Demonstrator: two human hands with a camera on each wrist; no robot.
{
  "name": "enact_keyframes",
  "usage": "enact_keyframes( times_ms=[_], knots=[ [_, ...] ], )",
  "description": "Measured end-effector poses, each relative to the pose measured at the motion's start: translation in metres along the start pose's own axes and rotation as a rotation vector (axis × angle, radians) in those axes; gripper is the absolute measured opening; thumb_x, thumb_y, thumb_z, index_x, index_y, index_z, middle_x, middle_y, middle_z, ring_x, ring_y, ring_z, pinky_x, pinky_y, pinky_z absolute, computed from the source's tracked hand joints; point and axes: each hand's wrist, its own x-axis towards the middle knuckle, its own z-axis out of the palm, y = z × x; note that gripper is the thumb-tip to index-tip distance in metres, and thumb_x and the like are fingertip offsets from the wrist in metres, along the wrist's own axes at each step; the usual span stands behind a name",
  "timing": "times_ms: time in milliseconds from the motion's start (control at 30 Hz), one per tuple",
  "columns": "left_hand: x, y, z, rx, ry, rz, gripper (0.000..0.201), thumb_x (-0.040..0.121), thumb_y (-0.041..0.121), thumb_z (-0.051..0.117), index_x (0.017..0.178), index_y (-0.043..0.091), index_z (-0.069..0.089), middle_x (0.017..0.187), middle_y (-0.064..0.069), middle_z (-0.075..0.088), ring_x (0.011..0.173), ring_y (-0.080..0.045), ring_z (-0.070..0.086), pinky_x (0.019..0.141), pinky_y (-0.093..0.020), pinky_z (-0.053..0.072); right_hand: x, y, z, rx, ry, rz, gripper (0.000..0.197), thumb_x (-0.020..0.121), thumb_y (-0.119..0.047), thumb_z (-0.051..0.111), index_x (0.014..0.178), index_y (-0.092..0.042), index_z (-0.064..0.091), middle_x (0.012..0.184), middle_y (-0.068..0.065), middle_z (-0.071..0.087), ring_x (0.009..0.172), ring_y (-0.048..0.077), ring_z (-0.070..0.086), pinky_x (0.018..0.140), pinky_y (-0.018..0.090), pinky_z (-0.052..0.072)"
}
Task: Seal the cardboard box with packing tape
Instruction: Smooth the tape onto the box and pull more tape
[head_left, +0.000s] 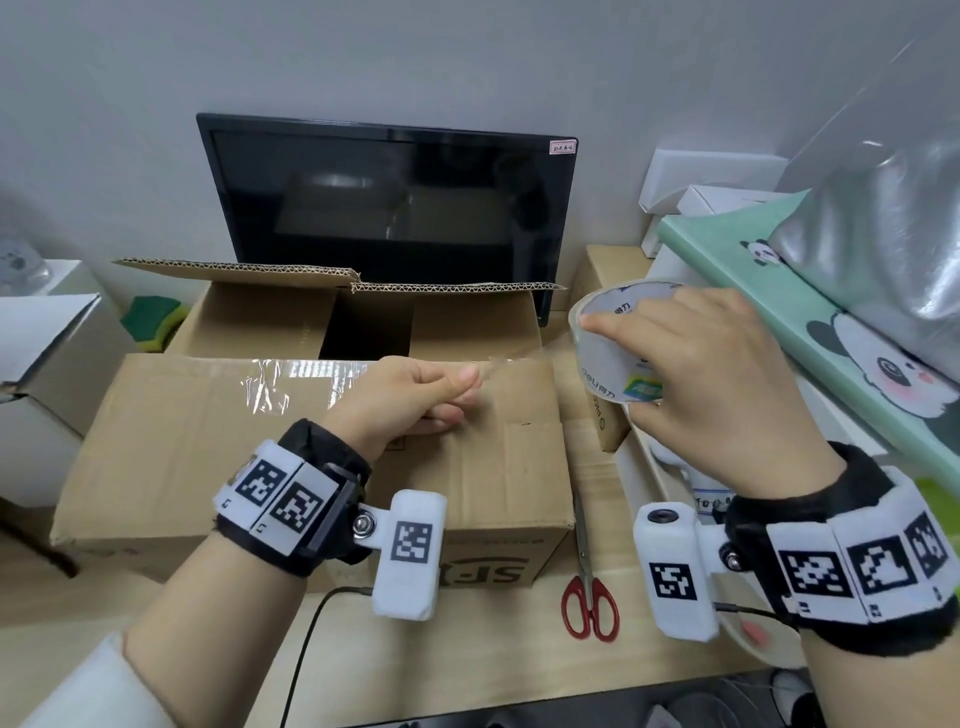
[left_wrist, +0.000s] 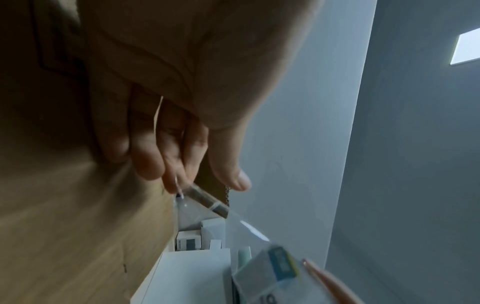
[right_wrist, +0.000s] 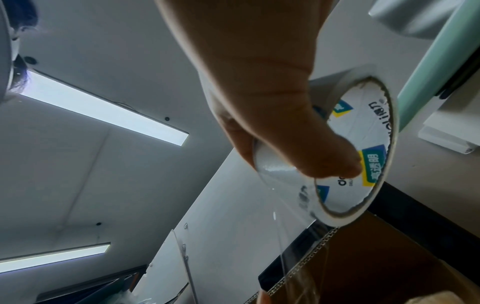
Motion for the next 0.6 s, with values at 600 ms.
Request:
enact_keyframes(
  times_ms=[600],
  knots=[
    [0.011, 0.024, 0.004, 0.110, -0.076, -0.292, 0.073, 0.085, 0.072, 0.014, 0.091, 0.024, 0.070, 0.077, 0.007, 0.061, 0.080, -0.012, 0.061, 0.072, -0.027, 0.043, 0.009, -0.021, -0.005, -0.041, 0.047, -0.099, 0.055, 0.052, 0.005, 0.071, 0.103, -0.015, 0.067, 0.079, 0.001, 0.064, 0.076, 0.020, 0.037, 0.074, 0.033, 0.030]
  ],
)
